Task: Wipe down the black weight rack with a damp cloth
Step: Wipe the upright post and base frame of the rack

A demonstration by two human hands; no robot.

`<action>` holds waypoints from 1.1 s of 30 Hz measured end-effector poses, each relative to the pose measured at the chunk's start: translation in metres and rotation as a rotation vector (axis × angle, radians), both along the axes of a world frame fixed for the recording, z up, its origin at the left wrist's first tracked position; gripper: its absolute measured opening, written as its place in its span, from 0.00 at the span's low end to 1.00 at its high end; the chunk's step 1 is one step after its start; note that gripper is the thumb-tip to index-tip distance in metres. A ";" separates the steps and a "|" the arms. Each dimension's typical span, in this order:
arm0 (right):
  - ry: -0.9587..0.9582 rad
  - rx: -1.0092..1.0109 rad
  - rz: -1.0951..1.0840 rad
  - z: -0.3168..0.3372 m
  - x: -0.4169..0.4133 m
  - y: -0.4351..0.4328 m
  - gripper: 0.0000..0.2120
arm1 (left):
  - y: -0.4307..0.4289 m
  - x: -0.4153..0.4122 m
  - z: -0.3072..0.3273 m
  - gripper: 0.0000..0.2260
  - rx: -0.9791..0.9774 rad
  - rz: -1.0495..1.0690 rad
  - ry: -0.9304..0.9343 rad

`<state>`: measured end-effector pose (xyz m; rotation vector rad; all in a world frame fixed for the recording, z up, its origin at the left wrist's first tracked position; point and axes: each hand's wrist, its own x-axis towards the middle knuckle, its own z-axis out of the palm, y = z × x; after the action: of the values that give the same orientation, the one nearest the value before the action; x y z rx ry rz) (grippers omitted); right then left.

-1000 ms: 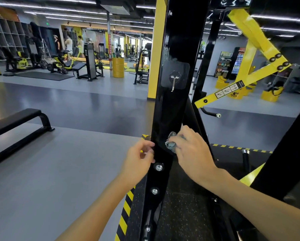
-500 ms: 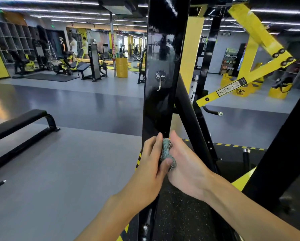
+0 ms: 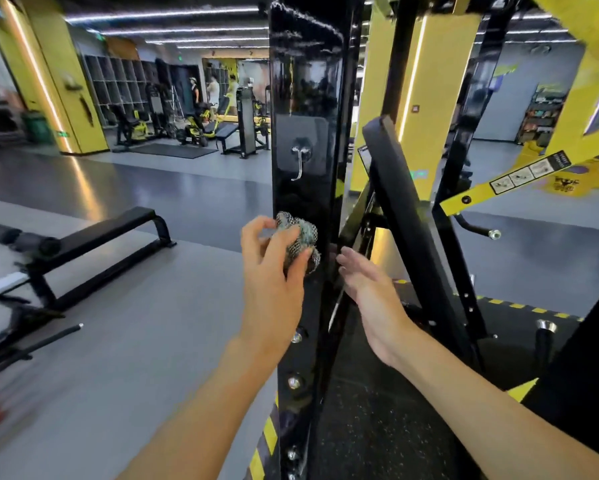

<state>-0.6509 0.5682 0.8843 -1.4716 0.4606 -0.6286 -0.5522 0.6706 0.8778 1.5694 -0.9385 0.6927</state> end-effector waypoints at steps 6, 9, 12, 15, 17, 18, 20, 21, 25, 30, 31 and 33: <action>-0.051 -0.034 0.133 -0.019 0.021 -0.002 0.21 | 0.004 -0.007 -0.042 0.16 0.203 -0.046 -0.074; -0.092 0.055 0.114 -0.022 0.022 -0.001 0.23 | 0.000 0.000 -0.039 0.18 0.237 -0.051 -0.152; -0.106 0.079 0.126 -0.025 0.023 -0.002 0.24 | 0.004 0.007 -0.050 0.15 0.244 -0.032 -0.180; -0.092 0.053 0.104 -0.030 0.026 0.001 0.22 | 0.012 0.013 -0.058 0.14 0.146 -0.002 -0.008; -0.094 0.069 0.075 -0.033 0.030 0.003 0.24 | 0.008 0.015 -0.049 0.13 0.008 0.050 0.151; -0.096 0.077 0.065 -0.034 0.032 0.004 0.24 | 0.006 0.013 -0.045 0.12 -0.041 0.059 0.198; -0.108 0.094 0.045 -0.035 0.034 0.008 0.24 | 0.004 0.009 -0.046 0.13 -0.027 0.014 0.173; -0.116 0.102 0.035 -0.036 0.034 0.010 0.23 | 0.007 0.010 -0.051 0.13 0.044 -0.035 0.101; -0.129 0.108 0.005 -0.040 0.037 0.016 0.21 | 0.016 0.036 -0.062 0.13 0.211 -0.155 -0.208; -0.128 0.106 -0.039 -0.039 0.038 0.022 0.19 | 0.014 0.029 -0.070 0.15 0.135 -0.177 -0.040; -0.122 0.088 -0.034 -0.040 0.037 0.022 0.19 | 0.015 0.030 -0.077 0.15 0.207 -0.227 -0.125; -0.121 0.072 -0.037 -0.041 0.035 0.023 0.18 | 0.016 0.037 -0.088 0.16 0.281 -0.271 -0.228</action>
<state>-0.6156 0.5909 0.8434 -1.3511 0.4133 -0.7192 -0.5148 0.6870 0.7901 1.5844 -1.4394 0.5718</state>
